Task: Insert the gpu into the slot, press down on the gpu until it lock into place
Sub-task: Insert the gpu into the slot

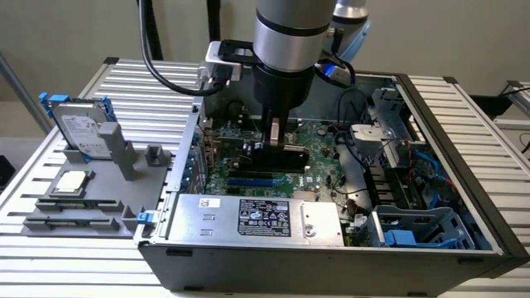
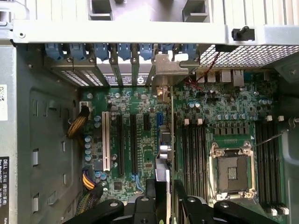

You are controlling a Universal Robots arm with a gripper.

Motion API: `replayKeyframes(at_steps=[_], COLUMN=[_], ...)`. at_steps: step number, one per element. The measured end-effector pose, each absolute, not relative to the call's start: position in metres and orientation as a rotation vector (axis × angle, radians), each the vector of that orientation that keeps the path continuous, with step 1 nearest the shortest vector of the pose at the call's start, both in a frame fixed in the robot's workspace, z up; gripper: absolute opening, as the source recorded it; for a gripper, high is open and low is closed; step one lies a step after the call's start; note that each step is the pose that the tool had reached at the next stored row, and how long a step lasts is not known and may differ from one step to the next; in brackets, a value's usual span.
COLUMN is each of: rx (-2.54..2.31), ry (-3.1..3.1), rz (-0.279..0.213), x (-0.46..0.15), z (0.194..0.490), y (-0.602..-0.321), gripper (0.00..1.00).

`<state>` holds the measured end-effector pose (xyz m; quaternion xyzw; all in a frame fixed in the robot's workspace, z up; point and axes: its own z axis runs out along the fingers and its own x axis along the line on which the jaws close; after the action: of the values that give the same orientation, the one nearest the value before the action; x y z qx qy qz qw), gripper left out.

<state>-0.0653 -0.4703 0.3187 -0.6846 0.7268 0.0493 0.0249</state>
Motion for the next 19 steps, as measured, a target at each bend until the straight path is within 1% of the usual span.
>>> replayKeyframes(at_steps=[13,19], rx=[-2.116,-2.109], ry=[2.251,2.257], rz=[0.155,0.154], x=[-0.077,-0.079], z=[0.296,0.292], y=[-0.470,-0.470], gripper=[0.26,0.26])
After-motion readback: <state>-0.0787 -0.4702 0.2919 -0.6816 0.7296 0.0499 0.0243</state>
